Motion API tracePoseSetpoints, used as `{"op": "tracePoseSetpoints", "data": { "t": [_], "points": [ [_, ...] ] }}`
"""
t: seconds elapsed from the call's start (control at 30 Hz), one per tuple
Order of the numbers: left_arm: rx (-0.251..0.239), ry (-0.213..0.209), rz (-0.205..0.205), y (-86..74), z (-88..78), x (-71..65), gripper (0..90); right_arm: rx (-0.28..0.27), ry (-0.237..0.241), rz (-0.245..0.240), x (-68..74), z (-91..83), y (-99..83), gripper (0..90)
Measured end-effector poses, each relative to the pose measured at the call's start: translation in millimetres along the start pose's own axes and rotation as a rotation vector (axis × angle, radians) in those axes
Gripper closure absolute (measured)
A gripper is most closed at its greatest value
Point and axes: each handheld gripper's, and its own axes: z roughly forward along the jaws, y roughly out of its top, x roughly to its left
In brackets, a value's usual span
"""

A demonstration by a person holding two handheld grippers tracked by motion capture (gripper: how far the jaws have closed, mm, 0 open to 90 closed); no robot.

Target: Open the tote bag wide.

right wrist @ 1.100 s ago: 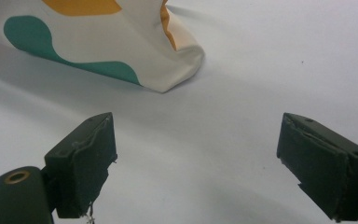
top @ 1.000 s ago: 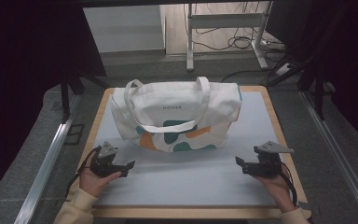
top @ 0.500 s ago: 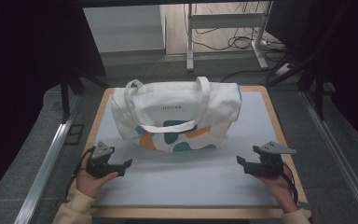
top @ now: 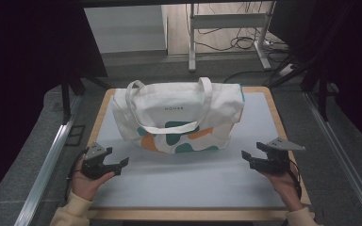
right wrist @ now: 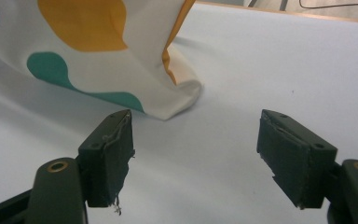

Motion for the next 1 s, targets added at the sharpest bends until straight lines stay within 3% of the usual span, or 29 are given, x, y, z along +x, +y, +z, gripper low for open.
{"op": "tracePoseSetpoints", "data": {
  "t": [0.43,0.7,0.8,1.0],
  "points": [
    [-0.102,0.008,-0.021,42.8,-18.2,10.1,24.2,-0.039,0.008,-0.052,6.4,-2.3,35.8,31.0],
    [-0.109,-0.001,-0.014,65.1,-16.4,12.8,27.8,-0.061,0.024,-0.041,2.9,-0.3,56.8,32.6],
    [-0.12,-0.007,0.006,76.9,-15.6,14.0,28.3,-0.065,0.032,-0.054,3.4,0.6,68.8,33.9],
    [-0.122,-0.012,0.009,87.8,-10.8,19.4,29.6,-0.071,0.039,-0.066,3.8,4.5,87.0,36.7]
  ]
}}
